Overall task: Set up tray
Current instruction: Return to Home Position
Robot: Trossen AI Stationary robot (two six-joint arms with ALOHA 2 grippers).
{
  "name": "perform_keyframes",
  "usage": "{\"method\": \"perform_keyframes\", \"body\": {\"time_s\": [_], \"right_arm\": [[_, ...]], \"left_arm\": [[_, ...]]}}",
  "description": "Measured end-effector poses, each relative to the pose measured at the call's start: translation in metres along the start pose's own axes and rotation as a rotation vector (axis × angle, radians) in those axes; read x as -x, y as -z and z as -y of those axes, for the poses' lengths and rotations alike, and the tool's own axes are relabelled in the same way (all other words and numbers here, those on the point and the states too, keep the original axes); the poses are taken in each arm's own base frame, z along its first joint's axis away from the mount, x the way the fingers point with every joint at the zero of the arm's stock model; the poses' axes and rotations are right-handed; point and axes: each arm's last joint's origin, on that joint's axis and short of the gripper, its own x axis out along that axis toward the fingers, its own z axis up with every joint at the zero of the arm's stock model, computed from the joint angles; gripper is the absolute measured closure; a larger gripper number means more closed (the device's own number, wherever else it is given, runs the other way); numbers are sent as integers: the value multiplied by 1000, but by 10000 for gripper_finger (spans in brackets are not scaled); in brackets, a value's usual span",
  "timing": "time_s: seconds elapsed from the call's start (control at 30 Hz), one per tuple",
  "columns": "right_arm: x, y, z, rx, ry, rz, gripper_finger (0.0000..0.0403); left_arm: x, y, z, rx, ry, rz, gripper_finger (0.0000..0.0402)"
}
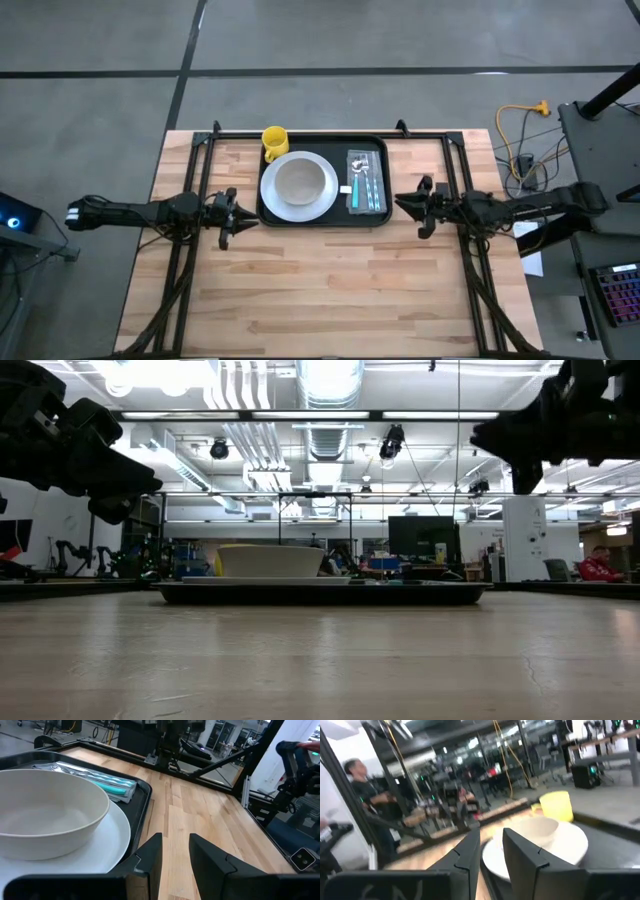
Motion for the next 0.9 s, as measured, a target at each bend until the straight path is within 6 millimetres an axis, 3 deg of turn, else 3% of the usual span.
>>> {"method": "perform_keyframes", "body": {"time_s": [0.23,0.43,0.9], "right_arm": [[8,16,8,56,69,-197,335],[15,19,11,72,88,-250,329],[33,-10,6,-7,-9,26,318]], "left_arm": [[0,0,0,0,0,0,320],[0,0,0,0,0,0,320],[0,0,0,0,0,0,320]]}}
